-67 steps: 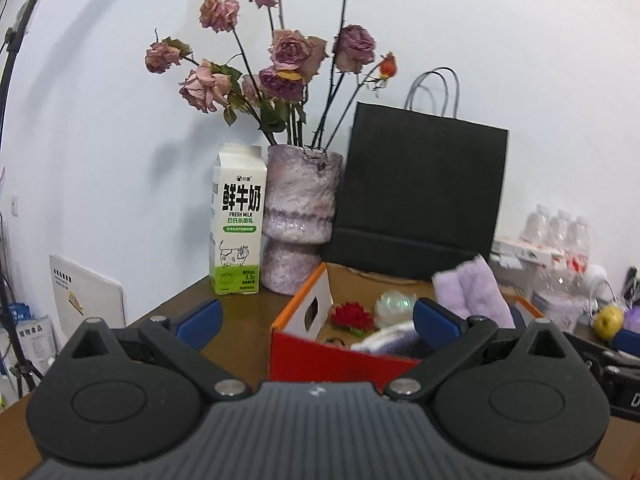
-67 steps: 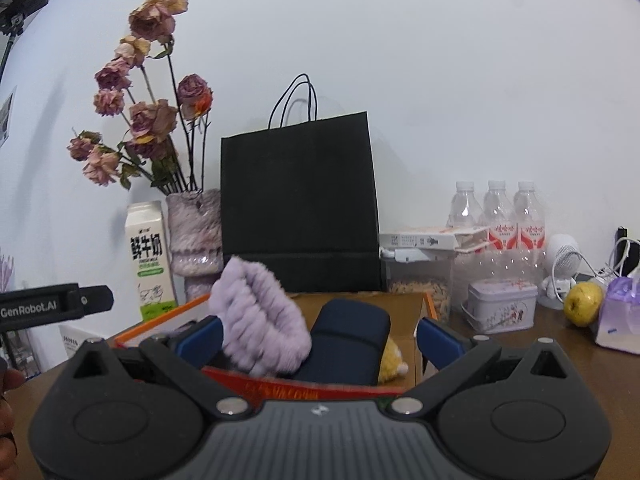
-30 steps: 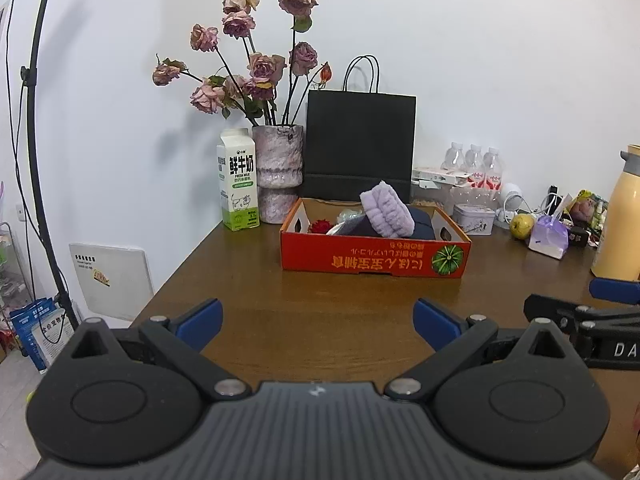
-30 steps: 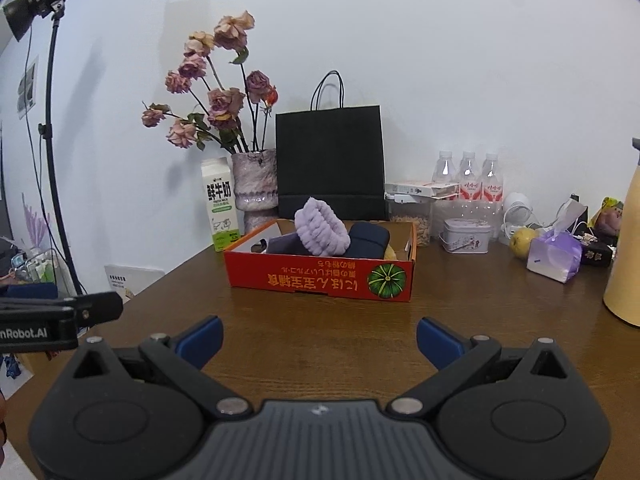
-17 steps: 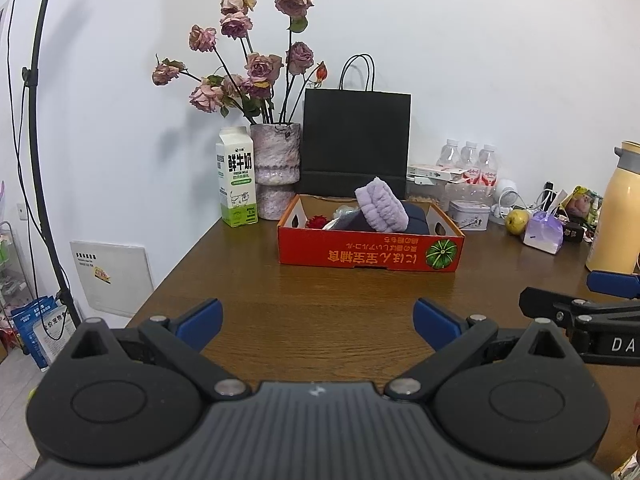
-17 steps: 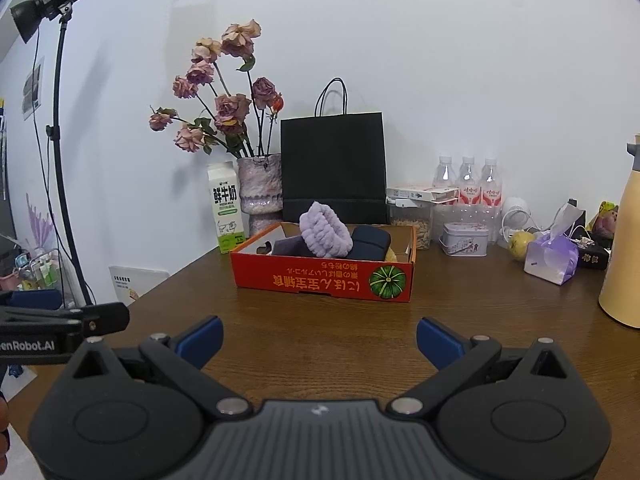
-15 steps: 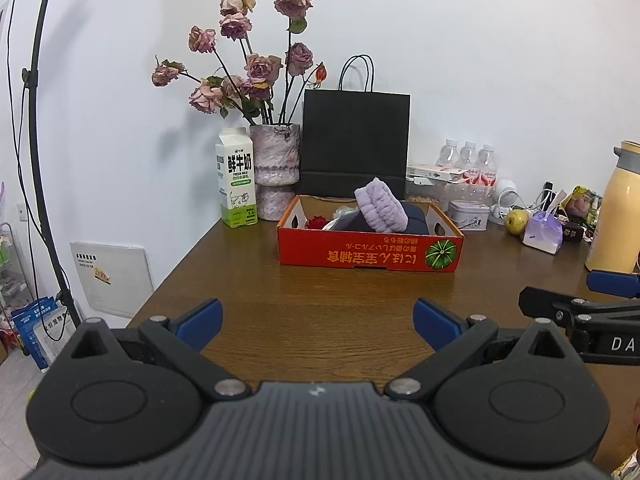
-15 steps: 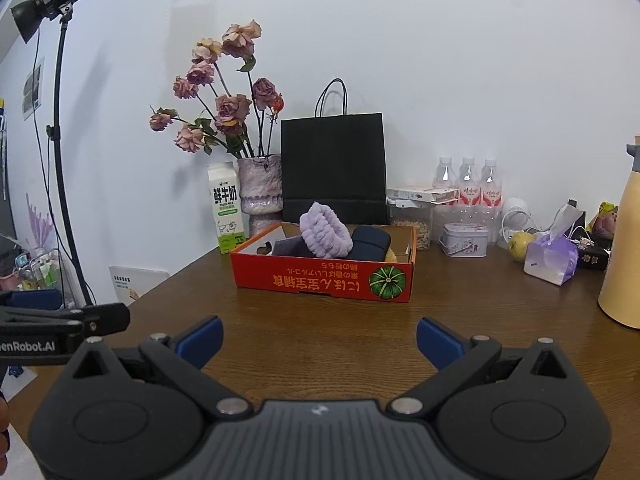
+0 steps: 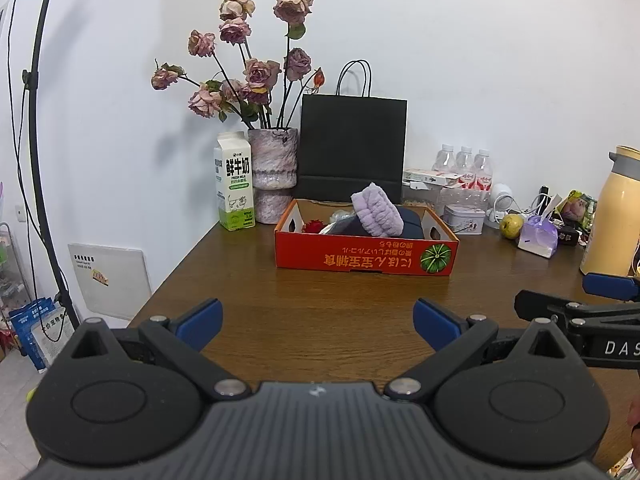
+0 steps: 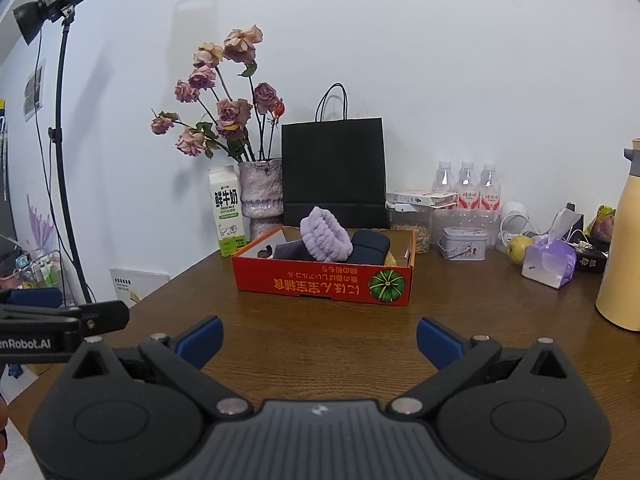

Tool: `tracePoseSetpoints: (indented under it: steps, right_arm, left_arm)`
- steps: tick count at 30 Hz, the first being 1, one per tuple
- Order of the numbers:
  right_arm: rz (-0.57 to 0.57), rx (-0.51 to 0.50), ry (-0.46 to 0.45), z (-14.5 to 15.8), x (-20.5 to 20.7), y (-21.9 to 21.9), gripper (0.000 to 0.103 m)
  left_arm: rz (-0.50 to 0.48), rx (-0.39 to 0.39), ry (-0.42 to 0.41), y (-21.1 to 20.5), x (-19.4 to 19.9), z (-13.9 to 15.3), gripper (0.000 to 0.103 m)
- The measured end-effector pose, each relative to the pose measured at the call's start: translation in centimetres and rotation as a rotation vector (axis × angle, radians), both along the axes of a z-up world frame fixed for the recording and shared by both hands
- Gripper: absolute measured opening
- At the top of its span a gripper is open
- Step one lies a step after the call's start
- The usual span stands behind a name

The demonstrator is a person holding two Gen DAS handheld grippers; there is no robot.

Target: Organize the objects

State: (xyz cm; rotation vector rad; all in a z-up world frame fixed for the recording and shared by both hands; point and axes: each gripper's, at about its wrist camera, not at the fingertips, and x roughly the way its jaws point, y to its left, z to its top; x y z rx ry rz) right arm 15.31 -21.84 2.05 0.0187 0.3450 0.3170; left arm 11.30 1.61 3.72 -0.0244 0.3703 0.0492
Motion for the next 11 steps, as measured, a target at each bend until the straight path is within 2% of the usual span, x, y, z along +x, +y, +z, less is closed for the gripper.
tracePoseSetpoints:
  steps: [11]
  right_arm:
    - [0.000,-0.001,0.000,0.00,-0.04,0.02,0.103]
  left_arm:
    - [-0.015,-0.023,0.021,0.21,-0.04,-0.17,0.103]
